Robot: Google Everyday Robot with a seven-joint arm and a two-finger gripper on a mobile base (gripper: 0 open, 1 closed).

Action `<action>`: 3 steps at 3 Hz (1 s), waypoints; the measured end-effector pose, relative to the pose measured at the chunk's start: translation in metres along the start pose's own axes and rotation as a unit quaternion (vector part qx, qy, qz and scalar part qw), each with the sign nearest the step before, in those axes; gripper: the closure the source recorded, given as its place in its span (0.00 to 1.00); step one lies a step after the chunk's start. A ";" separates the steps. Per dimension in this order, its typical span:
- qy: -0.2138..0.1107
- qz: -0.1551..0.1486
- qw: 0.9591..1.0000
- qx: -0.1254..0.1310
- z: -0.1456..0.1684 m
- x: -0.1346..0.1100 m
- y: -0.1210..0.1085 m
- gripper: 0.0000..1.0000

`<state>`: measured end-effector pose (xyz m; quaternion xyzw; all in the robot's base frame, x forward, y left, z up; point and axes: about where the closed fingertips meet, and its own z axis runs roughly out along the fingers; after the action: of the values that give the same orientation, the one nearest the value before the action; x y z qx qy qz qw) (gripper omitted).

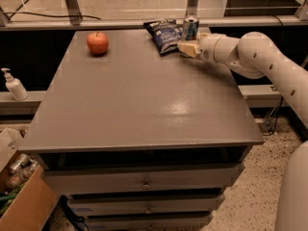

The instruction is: Move redbull can near blue chip bag

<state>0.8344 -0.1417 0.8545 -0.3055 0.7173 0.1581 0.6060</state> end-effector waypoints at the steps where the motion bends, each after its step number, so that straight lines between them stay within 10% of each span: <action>1: -0.001 0.007 1.000 -0.006 -0.007 0.005 0.003 0.00; 3: -0.033 0.006 0.999 -0.030 -0.042 -0.005 0.014 0.00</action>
Offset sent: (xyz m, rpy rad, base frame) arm -0.0308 -0.0218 0.0064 0.0489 -0.0115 0.0229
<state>0.7933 -0.1545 0.8661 -0.3142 0.6935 0.1933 0.6188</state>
